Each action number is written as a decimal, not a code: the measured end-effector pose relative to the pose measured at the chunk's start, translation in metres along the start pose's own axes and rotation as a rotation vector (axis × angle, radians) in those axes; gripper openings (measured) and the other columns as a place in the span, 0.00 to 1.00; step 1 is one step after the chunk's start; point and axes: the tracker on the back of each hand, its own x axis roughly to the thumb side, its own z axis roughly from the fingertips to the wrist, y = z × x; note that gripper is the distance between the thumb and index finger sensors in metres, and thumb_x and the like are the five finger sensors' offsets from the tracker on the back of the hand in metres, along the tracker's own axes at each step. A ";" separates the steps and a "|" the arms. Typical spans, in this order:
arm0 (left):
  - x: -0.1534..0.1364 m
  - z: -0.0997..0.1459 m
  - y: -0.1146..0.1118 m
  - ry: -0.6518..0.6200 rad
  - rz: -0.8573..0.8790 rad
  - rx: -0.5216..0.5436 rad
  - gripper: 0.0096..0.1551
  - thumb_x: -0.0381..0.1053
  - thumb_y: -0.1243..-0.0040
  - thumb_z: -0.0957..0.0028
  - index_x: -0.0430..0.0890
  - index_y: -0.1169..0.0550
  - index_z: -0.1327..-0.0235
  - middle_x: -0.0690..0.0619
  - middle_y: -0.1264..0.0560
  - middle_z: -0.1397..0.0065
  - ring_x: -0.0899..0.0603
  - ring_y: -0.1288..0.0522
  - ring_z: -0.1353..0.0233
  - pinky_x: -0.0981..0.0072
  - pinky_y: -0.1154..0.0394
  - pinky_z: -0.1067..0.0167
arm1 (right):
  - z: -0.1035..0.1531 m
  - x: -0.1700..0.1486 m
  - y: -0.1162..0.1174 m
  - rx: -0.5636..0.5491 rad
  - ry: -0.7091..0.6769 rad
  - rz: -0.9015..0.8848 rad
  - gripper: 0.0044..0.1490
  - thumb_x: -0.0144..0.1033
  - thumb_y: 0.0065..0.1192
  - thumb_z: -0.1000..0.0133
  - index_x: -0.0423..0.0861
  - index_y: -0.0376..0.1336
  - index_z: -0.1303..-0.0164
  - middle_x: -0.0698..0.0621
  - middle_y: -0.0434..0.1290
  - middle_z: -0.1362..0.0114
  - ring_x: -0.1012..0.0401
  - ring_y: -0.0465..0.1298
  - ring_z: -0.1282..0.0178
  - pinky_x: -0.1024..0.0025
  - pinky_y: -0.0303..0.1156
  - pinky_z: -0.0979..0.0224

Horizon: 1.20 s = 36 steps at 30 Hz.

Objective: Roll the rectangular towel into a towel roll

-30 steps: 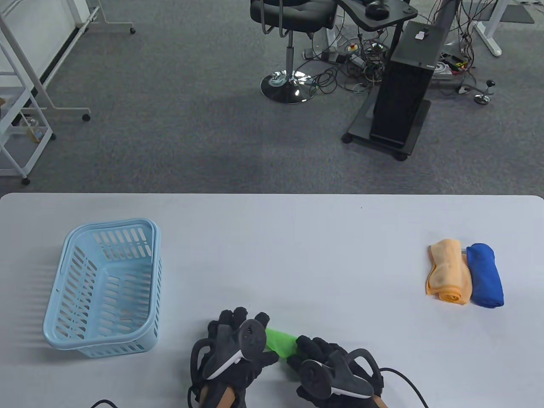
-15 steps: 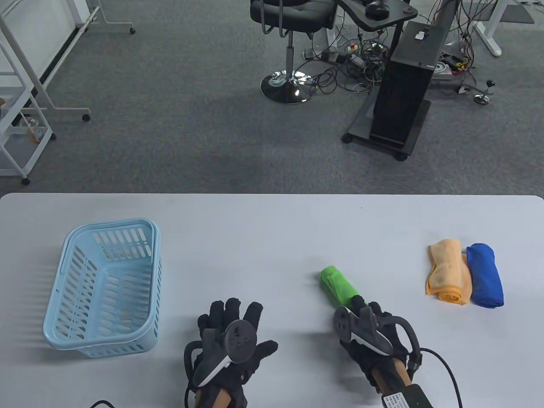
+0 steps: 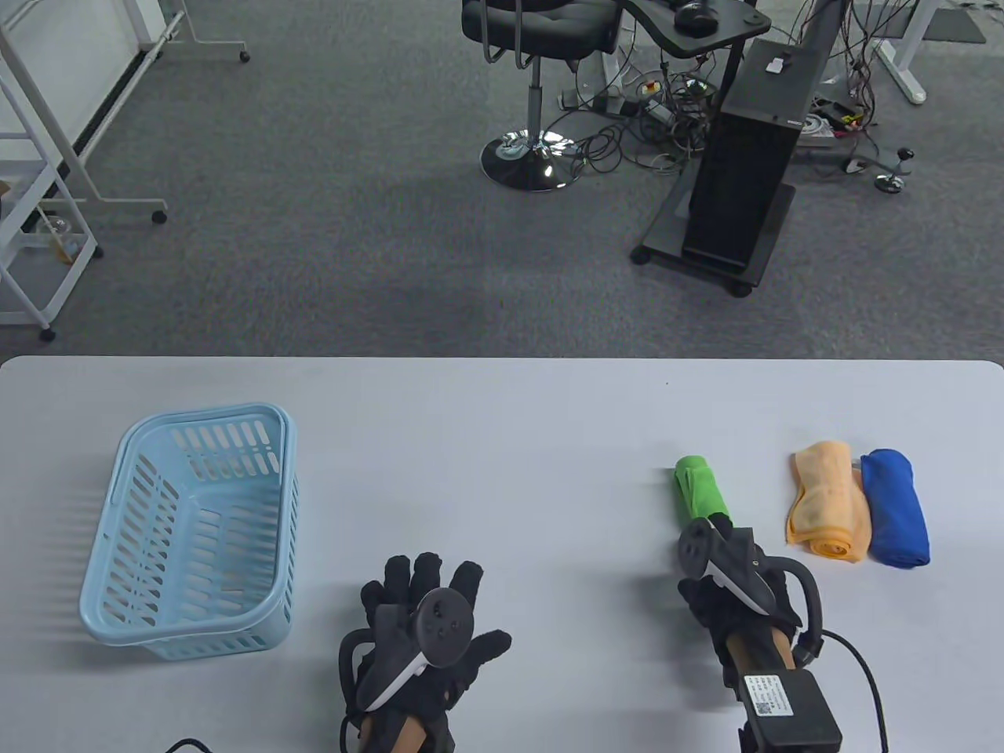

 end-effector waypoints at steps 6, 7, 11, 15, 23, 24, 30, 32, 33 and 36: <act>0.000 -0.001 -0.003 0.014 -0.016 -0.021 0.55 0.75 0.46 0.65 0.60 0.42 0.19 0.39 0.53 0.14 0.26 0.61 0.18 0.24 0.63 0.31 | -0.014 -0.025 0.003 0.000 0.088 -0.007 0.50 0.57 0.56 0.62 0.60 0.47 0.26 0.60 0.33 0.21 0.49 0.57 0.24 0.48 0.57 0.24; 0.000 -0.002 -0.003 0.016 -0.016 -0.023 0.55 0.75 0.46 0.65 0.60 0.42 0.19 0.39 0.53 0.14 0.26 0.62 0.18 0.24 0.63 0.31 | -0.016 -0.030 0.005 0.009 0.100 0.004 0.51 0.58 0.56 0.62 0.60 0.46 0.26 0.60 0.33 0.21 0.49 0.57 0.24 0.48 0.57 0.24; -0.001 -0.001 -0.003 0.023 -0.017 -0.033 0.55 0.75 0.46 0.65 0.60 0.42 0.19 0.39 0.53 0.14 0.26 0.62 0.18 0.24 0.63 0.31 | -0.016 -0.043 0.009 0.027 0.122 -0.008 0.52 0.59 0.55 0.62 0.61 0.45 0.26 0.59 0.32 0.21 0.49 0.55 0.23 0.47 0.55 0.23; -0.001 -0.001 -0.003 0.028 -0.023 -0.044 0.55 0.75 0.46 0.65 0.60 0.42 0.19 0.39 0.53 0.14 0.26 0.61 0.18 0.23 0.63 0.31 | -0.013 -0.054 0.013 0.054 0.157 -0.058 0.54 0.62 0.54 0.63 0.60 0.44 0.25 0.56 0.31 0.21 0.47 0.52 0.23 0.44 0.50 0.22; -0.002 -0.002 -0.004 0.025 -0.015 -0.043 0.55 0.75 0.47 0.65 0.60 0.42 0.19 0.39 0.53 0.15 0.26 0.61 0.18 0.24 0.63 0.31 | -0.003 -0.061 0.009 0.070 0.169 -0.102 0.57 0.65 0.52 0.64 0.59 0.42 0.24 0.53 0.29 0.21 0.46 0.39 0.19 0.35 0.38 0.23; -0.002 -0.002 -0.004 0.024 -0.015 -0.043 0.55 0.75 0.47 0.65 0.60 0.42 0.19 0.39 0.53 0.14 0.26 0.61 0.18 0.24 0.62 0.31 | 0.000 -0.060 0.004 0.057 0.162 -0.116 0.57 0.66 0.52 0.64 0.59 0.42 0.23 0.53 0.28 0.21 0.46 0.39 0.19 0.35 0.37 0.23; -0.001 -0.003 -0.004 0.015 -0.018 -0.046 0.55 0.75 0.47 0.65 0.60 0.42 0.19 0.39 0.53 0.15 0.26 0.61 0.18 0.24 0.62 0.31 | 0.025 -0.047 -0.029 -0.058 0.064 -0.246 0.60 0.67 0.52 0.65 0.58 0.39 0.23 0.50 0.28 0.21 0.46 0.36 0.18 0.33 0.35 0.23; -0.001 -0.003 -0.005 0.012 -0.022 -0.044 0.56 0.75 0.47 0.65 0.60 0.42 0.18 0.39 0.53 0.15 0.26 0.61 0.18 0.24 0.62 0.31 | 0.035 -0.042 -0.035 -0.097 0.022 -0.274 0.61 0.68 0.51 0.65 0.58 0.38 0.23 0.49 0.27 0.21 0.46 0.35 0.18 0.33 0.34 0.24; -0.001 -0.003 -0.005 0.011 -0.024 -0.043 0.56 0.75 0.47 0.65 0.60 0.42 0.18 0.39 0.53 0.15 0.26 0.61 0.18 0.24 0.62 0.31 | 0.041 -0.038 -0.038 -0.122 -0.005 -0.293 0.62 0.68 0.51 0.65 0.57 0.37 0.23 0.49 0.27 0.21 0.45 0.35 0.18 0.33 0.34 0.24; 0.000 -0.003 -0.005 0.008 -0.031 -0.036 0.56 0.75 0.47 0.65 0.60 0.42 0.18 0.39 0.53 0.14 0.27 0.60 0.18 0.24 0.62 0.31 | 0.060 -0.029 -0.039 -0.189 -0.084 -0.341 0.63 0.70 0.49 0.66 0.56 0.35 0.23 0.47 0.27 0.21 0.45 0.34 0.19 0.32 0.33 0.25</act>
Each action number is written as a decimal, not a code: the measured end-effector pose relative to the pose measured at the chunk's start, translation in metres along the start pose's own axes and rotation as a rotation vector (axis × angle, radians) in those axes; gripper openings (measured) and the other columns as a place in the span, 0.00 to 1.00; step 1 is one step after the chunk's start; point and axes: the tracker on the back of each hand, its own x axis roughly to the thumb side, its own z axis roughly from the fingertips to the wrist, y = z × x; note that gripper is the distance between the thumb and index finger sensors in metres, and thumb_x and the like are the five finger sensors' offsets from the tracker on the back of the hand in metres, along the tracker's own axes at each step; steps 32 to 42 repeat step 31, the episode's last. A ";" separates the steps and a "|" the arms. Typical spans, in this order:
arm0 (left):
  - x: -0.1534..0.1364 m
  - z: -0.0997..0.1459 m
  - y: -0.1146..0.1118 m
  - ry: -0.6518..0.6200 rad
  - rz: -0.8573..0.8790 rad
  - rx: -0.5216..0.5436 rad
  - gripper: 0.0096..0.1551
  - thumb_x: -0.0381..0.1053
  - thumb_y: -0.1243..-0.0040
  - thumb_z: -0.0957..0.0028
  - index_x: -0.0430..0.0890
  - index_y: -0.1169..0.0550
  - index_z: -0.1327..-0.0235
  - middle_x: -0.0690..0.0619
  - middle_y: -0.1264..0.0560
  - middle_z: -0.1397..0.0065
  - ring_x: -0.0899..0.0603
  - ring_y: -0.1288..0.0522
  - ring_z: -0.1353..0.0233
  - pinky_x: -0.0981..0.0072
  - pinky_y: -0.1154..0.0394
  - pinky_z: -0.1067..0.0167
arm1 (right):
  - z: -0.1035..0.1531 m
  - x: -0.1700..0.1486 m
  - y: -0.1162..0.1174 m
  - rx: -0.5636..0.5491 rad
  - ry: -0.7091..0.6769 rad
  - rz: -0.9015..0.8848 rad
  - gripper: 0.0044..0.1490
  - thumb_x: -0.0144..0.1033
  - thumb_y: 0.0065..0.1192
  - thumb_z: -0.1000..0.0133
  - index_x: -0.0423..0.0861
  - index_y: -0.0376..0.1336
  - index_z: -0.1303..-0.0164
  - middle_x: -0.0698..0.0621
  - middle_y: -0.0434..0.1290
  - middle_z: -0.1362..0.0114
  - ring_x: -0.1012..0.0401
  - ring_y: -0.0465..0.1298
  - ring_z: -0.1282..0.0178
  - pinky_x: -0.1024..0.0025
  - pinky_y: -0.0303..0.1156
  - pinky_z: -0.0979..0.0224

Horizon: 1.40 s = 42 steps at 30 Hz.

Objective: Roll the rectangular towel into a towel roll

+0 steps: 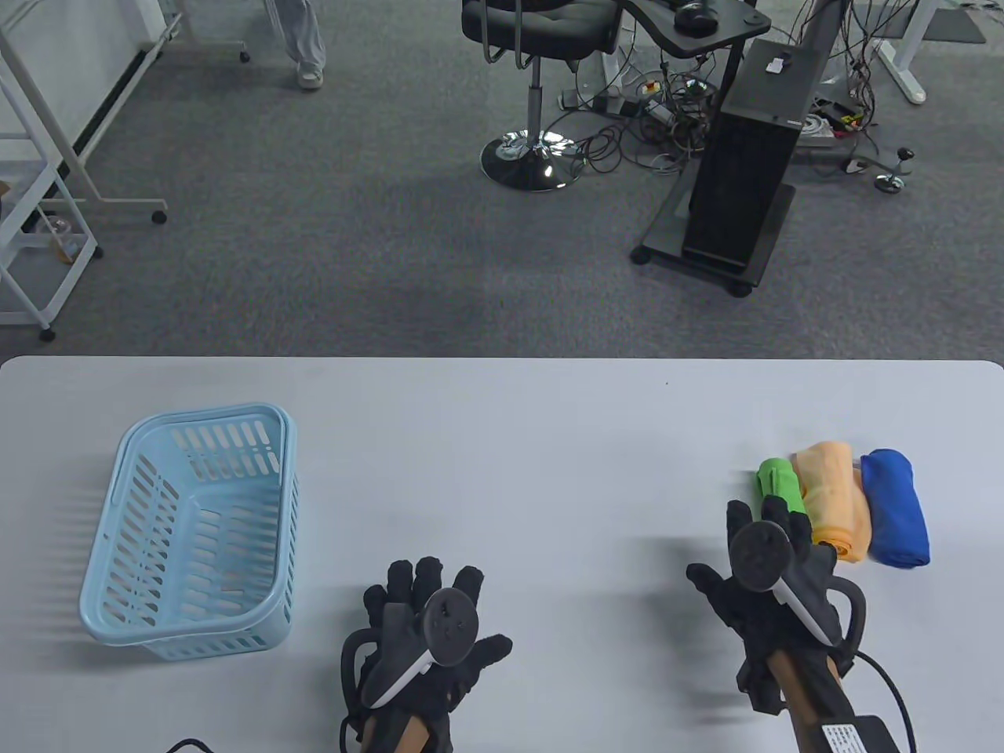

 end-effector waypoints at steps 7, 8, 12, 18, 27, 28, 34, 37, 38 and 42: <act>0.000 0.000 0.000 0.006 -0.014 0.022 0.56 0.75 0.47 0.65 0.60 0.43 0.18 0.39 0.55 0.14 0.27 0.61 0.18 0.24 0.62 0.31 | 0.028 0.013 0.016 -0.065 -0.130 -0.060 0.64 0.73 0.47 0.67 0.56 0.38 0.22 0.47 0.28 0.20 0.46 0.31 0.19 0.31 0.29 0.27; 0.000 -0.001 0.000 0.008 -0.014 0.024 0.56 0.75 0.47 0.65 0.61 0.43 0.19 0.39 0.55 0.14 0.27 0.61 0.18 0.23 0.62 0.31 | 0.029 0.013 0.019 -0.067 -0.141 -0.042 0.64 0.74 0.46 0.67 0.56 0.38 0.22 0.47 0.28 0.20 0.46 0.30 0.19 0.31 0.29 0.27; -0.002 -0.003 -0.002 0.014 -0.004 0.029 0.56 0.76 0.47 0.65 0.61 0.43 0.18 0.40 0.55 0.14 0.27 0.61 0.17 0.23 0.62 0.31 | 0.028 0.013 0.032 -0.069 -0.168 0.000 0.66 0.78 0.47 0.70 0.59 0.40 0.22 0.46 0.31 0.19 0.44 0.32 0.19 0.30 0.32 0.27; -0.002 -0.005 -0.006 0.010 -0.021 0.015 0.59 0.78 0.46 0.66 0.61 0.45 0.18 0.40 0.55 0.13 0.26 0.61 0.17 0.22 0.61 0.31 | 0.027 0.015 0.040 -0.002 -0.175 0.026 0.68 0.77 0.54 0.72 0.59 0.41 0.22 0.45 0.33 0.19 0.41 0.34 0.19 0.29 0.33 0.27; -0.001 -0.006 -0.007 -0.006 -0.052 0.019 0.59 0.78 0.46 0.66 0.61 0.45 0.17 0.40 0.54 0.13 0.26 0.60 0.17 0.21 0.60 0.32 | 0.027 0.011 0.042 0.039 -0.162 0.034 0.68 0.75 0.55 0.71 0.56 0.40 0.22 0.44 0.33 0.19 0.42 0.34 0.19 0.29 0.33 0.27; 0.000 -0.005 -0.007 -0.005 -0.053 0.017 0.59 0.78 0.46 0.66 0.61 0.45 0.17 0.40 0.54 0.13 0.26 0.60 0.17 0.21 0.60 0.32 | 0.027 0.011 0.042 0.043 -0.161 0.035 0.68 0.75 0.55 0.70 0.56 0.40 0.22 0.44 0.33 0.19 0.42 0.34 0.19 0.29 0.33 0.27; 0.000 -0.005 -0.007 -0.002 -0.055 0.018 0.59 0.78 0.46 0.66 0.61 0.45 0.18 0.40 0.54 0.13 0.26 0.60 0.17 0.21 0.60 0.32 | 0.027 0.012 0.043 0.058 -0.162 0.044 0.68 0.75 0.55 0.70 0.55 0.40 0.22 0.44 0.33 0.19 0.42 0.34 0.19 0.29 0.33 0.27; 0.000 -0.005 -0.007 -0.002 -0.055 0.018 0.59 0.78 0.46 0.66 0.61 0.45 0.18 0.40 0.54 0.13 0.26 0.60 0.17 0.21 0.60 0.32 | 0.027 0.012 0.043 0.058 -0.162 0.044 0.68 0.75 0.55 0.70 0.55 0.40 0.22 0.44 0.33 0.19 0.42 0.34 0.19 0.29 0.33 0.27; 0.000 -0.005 -0.007 -0.002 -0.055 0.018 0.59 0.78 0.46 0.66 0.61 0.45 0.18 0.40 0.54 0.13 0.26 0.60 0.17 0.21 0.60 0.32 | 0.027 0.012 0.043 0.058 -0.162 0.044 0.68 0.75 0.55 0.70 0.55 0.40 0.22 0.44 0.33 0.19 0.42 0.34 0.19 0.29 0.33 0.27; 0.000 -0.005 -0.007 -0.002 -0.055 0.018 0.59 0.78 0.46 0.66 0.61 0.45 0.18 0.40 0.54 0.13 0.26 0.60 0.17 0.21 0.60 0.32 | 0.027 0.012 0.043 0.058 -0.162 0.044 0.68 0.75 0.55 0.70 0.55 0.40 0.22 0.44 0.33 0.19 0.42 0.34 0.19 0.29 0.33 0.27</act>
